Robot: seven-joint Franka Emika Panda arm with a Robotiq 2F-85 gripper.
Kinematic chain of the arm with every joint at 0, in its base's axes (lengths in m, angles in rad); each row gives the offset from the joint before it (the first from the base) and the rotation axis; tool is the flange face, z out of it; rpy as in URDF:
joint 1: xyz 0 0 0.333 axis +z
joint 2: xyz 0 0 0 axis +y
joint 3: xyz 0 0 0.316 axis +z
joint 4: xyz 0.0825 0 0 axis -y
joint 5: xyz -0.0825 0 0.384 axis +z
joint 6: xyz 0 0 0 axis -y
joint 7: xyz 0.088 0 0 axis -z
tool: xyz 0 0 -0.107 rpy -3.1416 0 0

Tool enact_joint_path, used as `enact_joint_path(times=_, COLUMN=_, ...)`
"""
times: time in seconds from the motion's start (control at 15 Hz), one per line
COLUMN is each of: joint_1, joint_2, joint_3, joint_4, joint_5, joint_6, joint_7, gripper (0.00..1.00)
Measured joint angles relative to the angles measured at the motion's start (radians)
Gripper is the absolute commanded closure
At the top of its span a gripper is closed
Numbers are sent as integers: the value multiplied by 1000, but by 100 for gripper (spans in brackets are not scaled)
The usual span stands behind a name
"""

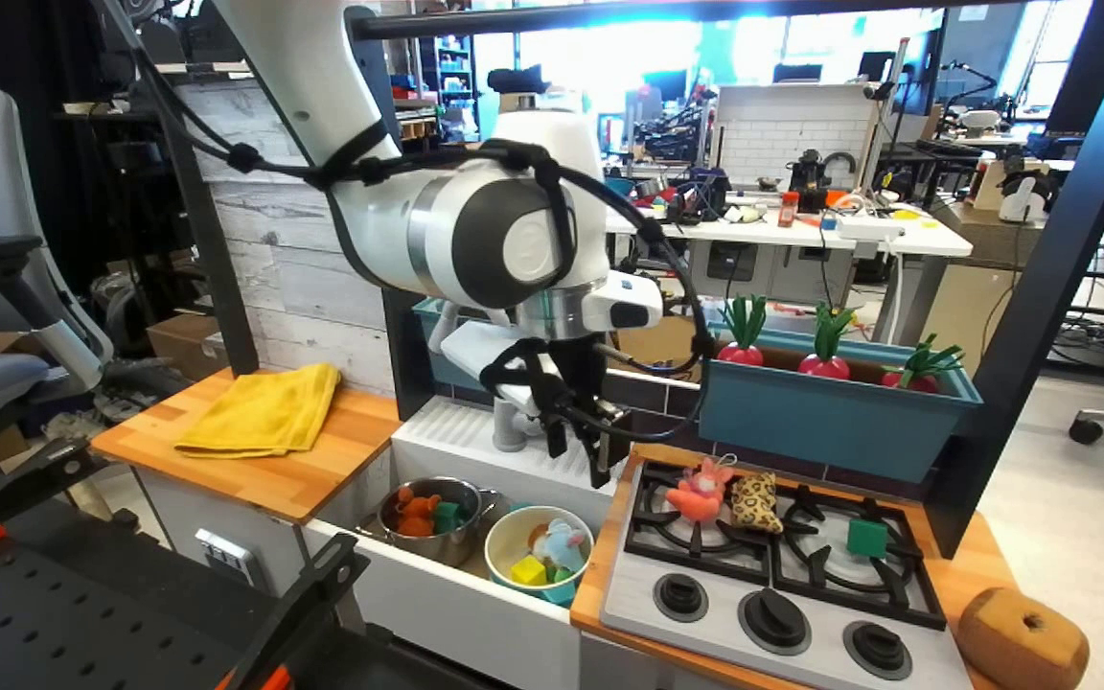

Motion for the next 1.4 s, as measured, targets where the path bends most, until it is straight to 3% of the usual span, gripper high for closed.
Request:
enact_joint_path(times=0.07, joint_1=-18, joint_2=-15, joint_3=-5, joint_4=6, joint_5=12, joint_6=4, joint_7=9, gripper=0)
enact_joint_path(times=0.27, joint_1=-64, joint_2=-12, joint_3=-41, joint_4=82, joint_5=40, joint_6=-29, joint_7=71, gripper=23)
enact_joint_path(times=0.4, joint_1=-70, joint_2=27, joint_3=-79, joint_4=163, joint_5=40, joint_6=-87, joint_7=145, gripper=31)
enact_joint_path(times=0.53, joint_1=-70, joint_2=89, joint_3=-97, joint_4=248, joint_5=40, joint_6=-122, joint_7=218, gripper=37)
enact_joint_path(times=0.73, joint_1=-69, joint_2=195, joint_3=-100, joint_4=378, joint_5=41, joint_6=-155, joint_7=315, gripper=34)
enact_joint_path(times=0.8, joint_1=-69, joint_2=227, joint_3=-100, joint_4=420, joint_5=41, joint_6=-169, joint_7=342, gripper=54)
enact_joint_path(times=1.2, joint_1=-73, joint_2=344, joint_3=-126, joint_4=604, joint_5=41, joint_6=-292, joint_7=437, gripper=93)
enact_joint_path(times=1.4, joint_1=-82, joint_2=354, joint_3=-129, joint_4=648, joint_5=41, joint_6=-345, joint_7=450, gripper=96)
